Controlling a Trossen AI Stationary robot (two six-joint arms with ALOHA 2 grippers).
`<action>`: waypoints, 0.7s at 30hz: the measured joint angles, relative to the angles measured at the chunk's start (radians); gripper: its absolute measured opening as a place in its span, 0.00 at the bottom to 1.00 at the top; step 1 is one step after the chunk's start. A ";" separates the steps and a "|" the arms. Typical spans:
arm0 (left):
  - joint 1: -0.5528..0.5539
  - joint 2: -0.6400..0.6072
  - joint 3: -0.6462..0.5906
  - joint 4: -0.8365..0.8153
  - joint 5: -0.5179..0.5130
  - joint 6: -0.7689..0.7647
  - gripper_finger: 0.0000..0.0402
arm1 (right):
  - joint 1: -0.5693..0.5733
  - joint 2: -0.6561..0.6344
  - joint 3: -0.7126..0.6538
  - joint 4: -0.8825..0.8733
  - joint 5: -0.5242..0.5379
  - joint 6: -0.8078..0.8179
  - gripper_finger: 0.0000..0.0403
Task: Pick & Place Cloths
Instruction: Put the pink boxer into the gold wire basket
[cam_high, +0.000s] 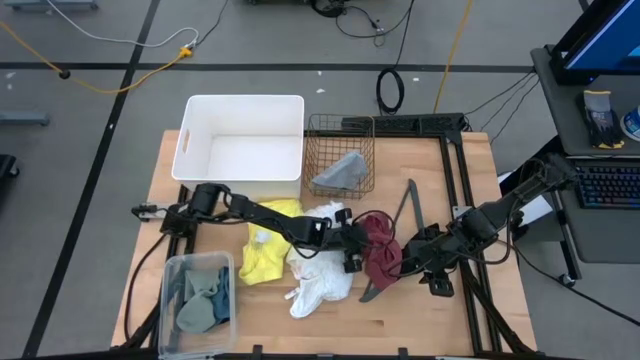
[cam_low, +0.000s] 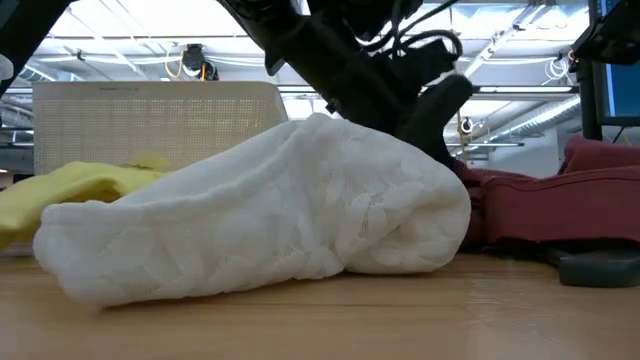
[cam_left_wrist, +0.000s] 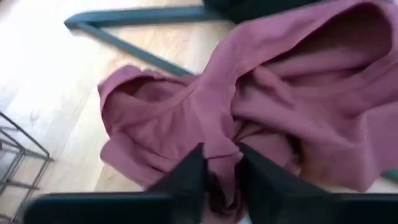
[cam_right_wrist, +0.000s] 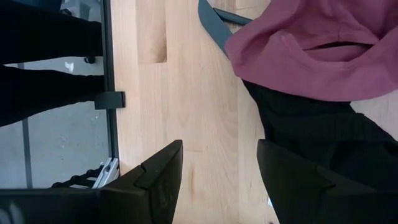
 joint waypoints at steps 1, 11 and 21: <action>0.001 -0.001 0.000 0.003 0.003 -0.003 0.11 | 0.000 0.000 0.000 0.000 0.000 0.000 0.49; -0.008 -0.111 0.000 0.022 0.030 -0.037 0.01 | 0.000 0.000 0.000 0.023 0.002 -0.004 0.49; -0.046 -0.367 0.000 0.022 -0.071 0.069 0.01 | -0.003 -0.009 0.000 0.132 0.122 -0.116 0.49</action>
